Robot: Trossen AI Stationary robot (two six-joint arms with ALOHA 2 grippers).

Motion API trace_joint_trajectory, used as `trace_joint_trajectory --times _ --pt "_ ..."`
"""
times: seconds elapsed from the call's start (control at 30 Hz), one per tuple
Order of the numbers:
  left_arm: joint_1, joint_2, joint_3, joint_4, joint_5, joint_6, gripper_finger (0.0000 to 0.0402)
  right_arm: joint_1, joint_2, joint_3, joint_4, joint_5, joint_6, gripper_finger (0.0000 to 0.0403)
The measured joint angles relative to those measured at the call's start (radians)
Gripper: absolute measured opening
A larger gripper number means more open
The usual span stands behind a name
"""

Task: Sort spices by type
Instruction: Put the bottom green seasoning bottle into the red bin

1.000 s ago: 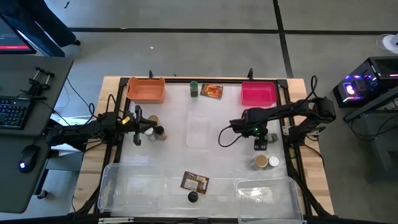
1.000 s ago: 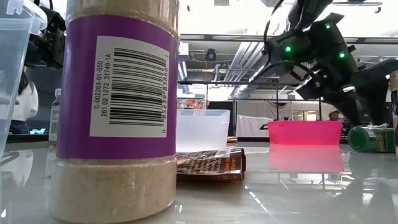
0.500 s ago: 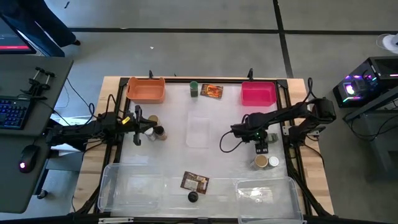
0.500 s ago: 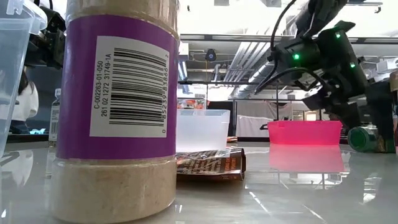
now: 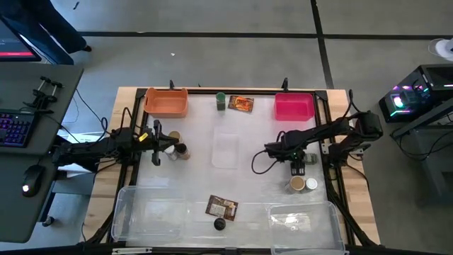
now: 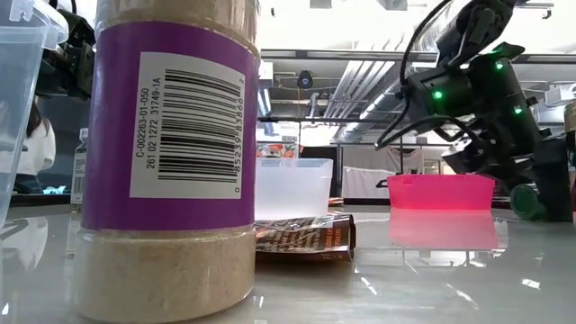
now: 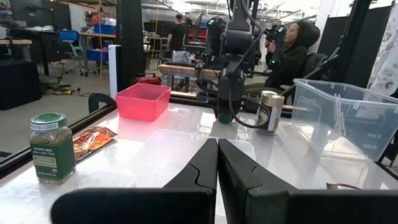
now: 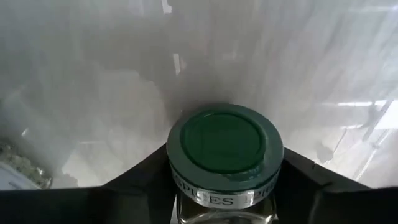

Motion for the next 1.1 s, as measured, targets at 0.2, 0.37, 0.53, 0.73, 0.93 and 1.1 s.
trace_joint_trajectory --times 0.2,0.37,0.53,0.73,0.93,1.1 --pt "0.0 0.0 0.0 0.0 0.0 0.0 0.0001 0.0 0.001 0.053 -0.015 0.04 0.011 0.0195" --pt "0.0 0.0 0.0 0.0 0.0 0.0 0.0001 -0.005 -0.011 0.202 -0.109 0.135 -0.015 0.0195" --pt "0.0 0.0 0.0 0.0 0.0 0.0 0.0001 -0.046 -0.094 0.385 -0.125 0.232 0.027 0.0195" --pt "0.0 0.0 0.0 0.0 0.0 0.0 0.0001 -0.135 -0.348 0.39 0.056 0.556 0.364 0.0195" --pt "0.0 0.0 0.0 0.0 0.0 0.0 0.0001 -0.158 -0.613 0.128 0.272 0.92 0.782 0.0195" --pt "0.0 0.0 0.0 0.0 0.0 0.0 0.0001 -0.189 -0.671 -0.087 0.461 1.105 1.009 0.0195"
